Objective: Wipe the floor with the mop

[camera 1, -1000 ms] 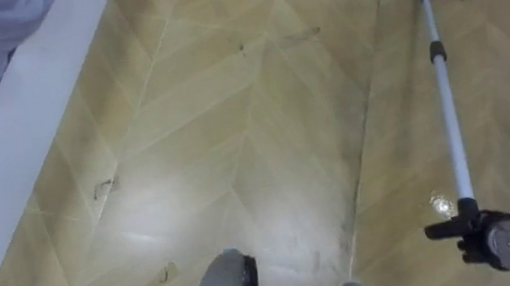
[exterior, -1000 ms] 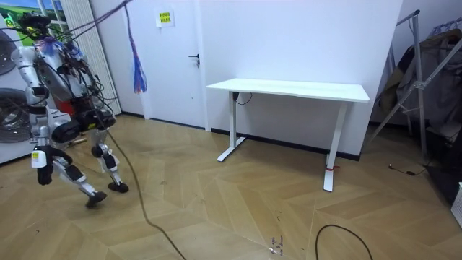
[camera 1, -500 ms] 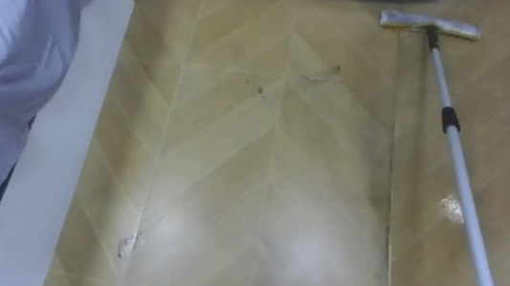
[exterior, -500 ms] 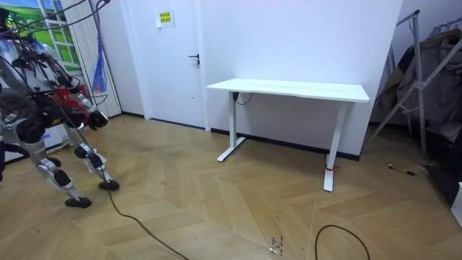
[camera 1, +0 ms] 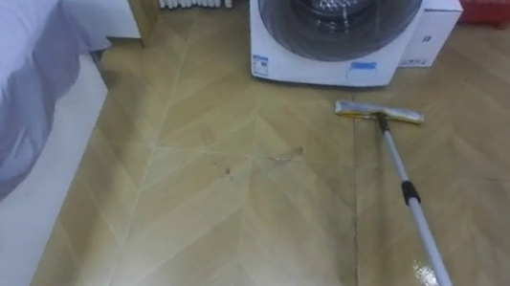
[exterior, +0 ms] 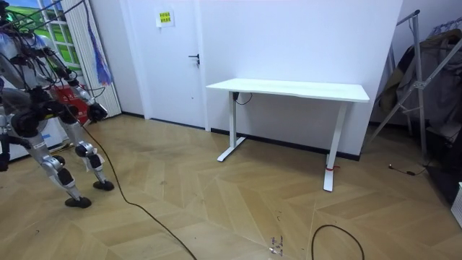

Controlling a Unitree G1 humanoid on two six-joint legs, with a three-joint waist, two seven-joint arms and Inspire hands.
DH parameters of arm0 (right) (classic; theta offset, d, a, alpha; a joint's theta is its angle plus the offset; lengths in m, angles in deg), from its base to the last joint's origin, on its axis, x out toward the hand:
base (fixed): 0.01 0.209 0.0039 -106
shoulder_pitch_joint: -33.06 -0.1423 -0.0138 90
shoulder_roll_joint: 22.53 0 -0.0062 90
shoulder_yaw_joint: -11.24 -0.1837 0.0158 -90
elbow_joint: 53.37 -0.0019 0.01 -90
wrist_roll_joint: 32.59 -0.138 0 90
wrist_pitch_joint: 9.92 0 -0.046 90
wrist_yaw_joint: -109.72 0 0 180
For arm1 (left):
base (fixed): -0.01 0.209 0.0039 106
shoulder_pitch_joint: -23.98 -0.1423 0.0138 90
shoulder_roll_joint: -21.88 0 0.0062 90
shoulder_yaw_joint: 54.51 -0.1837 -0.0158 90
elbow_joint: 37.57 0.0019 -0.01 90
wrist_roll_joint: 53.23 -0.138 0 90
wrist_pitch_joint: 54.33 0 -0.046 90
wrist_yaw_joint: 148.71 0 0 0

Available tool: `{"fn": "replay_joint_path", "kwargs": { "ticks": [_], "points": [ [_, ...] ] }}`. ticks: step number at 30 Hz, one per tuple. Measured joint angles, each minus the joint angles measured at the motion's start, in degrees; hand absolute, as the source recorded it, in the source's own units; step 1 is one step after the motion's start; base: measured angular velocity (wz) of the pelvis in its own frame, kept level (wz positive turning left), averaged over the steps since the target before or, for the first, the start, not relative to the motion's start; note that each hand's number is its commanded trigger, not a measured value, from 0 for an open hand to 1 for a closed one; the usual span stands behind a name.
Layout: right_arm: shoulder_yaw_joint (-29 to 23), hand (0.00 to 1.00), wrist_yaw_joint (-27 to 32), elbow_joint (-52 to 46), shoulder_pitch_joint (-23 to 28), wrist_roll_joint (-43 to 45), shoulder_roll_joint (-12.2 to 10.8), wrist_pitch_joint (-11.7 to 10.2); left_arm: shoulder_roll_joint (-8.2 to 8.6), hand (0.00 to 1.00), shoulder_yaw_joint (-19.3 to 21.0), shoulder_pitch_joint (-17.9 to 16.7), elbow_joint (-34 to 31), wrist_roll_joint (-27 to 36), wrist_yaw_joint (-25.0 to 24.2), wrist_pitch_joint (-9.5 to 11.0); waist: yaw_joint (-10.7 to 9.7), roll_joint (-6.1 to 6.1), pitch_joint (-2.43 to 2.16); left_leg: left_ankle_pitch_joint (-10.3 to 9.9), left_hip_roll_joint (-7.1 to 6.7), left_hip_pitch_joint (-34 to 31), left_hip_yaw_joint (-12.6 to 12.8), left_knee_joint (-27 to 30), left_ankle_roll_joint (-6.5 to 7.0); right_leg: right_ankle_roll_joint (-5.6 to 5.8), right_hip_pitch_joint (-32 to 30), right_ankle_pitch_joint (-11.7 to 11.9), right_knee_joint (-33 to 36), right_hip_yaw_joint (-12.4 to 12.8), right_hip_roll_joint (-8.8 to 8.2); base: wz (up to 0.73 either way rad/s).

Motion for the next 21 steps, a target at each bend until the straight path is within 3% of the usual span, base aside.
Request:
{"fn": "replay_joint_path", "kwargs": {
  "ticks": [6,21],
  "points": [
    [-2.3,1.00,-1.3,-0.6,0.5,2.4,-1.6,1.0,0.06,0.00,2.0,-0.5,0.0,-1.2,0.0,-0.8,-0.4,-0.03,-0.15,0.0,-0.14,2.2,-0.2,0.0,0.00,0.00,2.7,0.0,-0.9,-0.3,-0.09,-0.02],
    [-4.9,1.00,-5.2,-3.6,1.7,4.7,-1.4,1.2,0.14,0.00,2.6,-0.4,-0.1,-5.1,-1.9,-0.8,-0.7,1.68,0.17,0.0,0.14,4.2,-0.2,-0.5,-0.38,-0.26,4.1,0.4,0.2,-0.3,0.06,0.00]
  ]
}}
